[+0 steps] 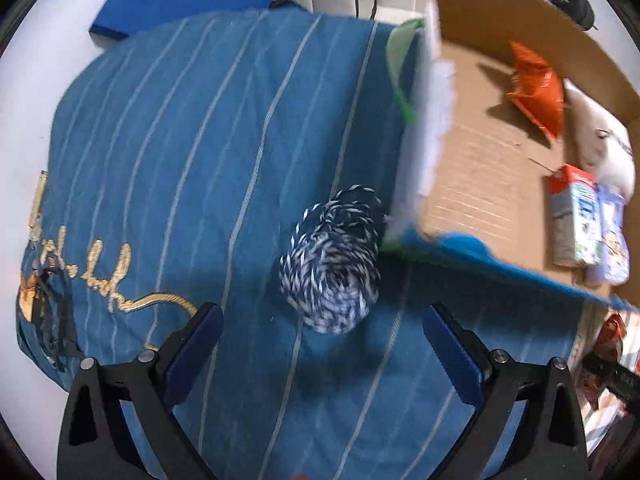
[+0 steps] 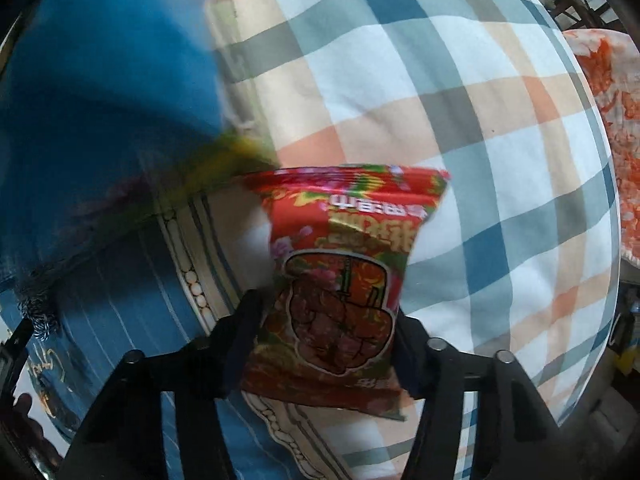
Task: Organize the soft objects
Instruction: 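Lower the right tool onto the red candy bag while the left tool reaches the twine ball, then grasp the red candy bag with the right tool while the left tool grasps the blue-white twine ball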
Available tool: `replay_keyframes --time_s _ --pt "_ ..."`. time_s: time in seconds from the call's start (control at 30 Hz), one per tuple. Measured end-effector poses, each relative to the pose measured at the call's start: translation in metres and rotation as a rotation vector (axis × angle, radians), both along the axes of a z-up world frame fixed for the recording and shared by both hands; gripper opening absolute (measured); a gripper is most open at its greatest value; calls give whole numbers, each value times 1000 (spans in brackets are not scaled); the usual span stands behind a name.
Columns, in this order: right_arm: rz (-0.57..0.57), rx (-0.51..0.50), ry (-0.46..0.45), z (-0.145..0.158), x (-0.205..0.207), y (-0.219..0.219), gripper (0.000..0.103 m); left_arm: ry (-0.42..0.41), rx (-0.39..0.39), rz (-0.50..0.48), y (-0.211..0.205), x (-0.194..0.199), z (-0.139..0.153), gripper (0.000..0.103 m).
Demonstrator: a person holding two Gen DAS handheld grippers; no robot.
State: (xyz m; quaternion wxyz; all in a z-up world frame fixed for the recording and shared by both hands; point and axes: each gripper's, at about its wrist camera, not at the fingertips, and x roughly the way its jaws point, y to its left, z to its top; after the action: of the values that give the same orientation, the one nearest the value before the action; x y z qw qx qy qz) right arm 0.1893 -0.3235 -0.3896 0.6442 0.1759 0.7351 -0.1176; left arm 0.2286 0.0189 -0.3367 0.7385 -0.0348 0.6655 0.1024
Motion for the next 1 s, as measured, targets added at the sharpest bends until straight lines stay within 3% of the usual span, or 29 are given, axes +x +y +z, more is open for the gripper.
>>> replay_keyframes --time_s 0.1,0.17,0.23,0.3,0.57,0.77,1.0 --pt "-13 9 -1 0 1 9 57 25 -22 -4 3 10 -17 102" --pt "-17 9 -1 1 1 12 55 37 -41 -16 3 13 -26 90" --pt "-17 13 -1 1 0 16 54 68 -83 -24 5 15 -39 53" --pt "-16 15 -1 1 -2 20 53 101 -86 -32 7 14 -48 50" --pt "99 38 2 6 -22 51 51 13 -132 -56 -7 -26 -26 48" --pt "223 36 15 8 -55 88 50 -4 -172 -212 -74 -94 0 48" --pt "297 12 32 8 -74 109 50 71 -187 -323 -129 -150 -18 48"
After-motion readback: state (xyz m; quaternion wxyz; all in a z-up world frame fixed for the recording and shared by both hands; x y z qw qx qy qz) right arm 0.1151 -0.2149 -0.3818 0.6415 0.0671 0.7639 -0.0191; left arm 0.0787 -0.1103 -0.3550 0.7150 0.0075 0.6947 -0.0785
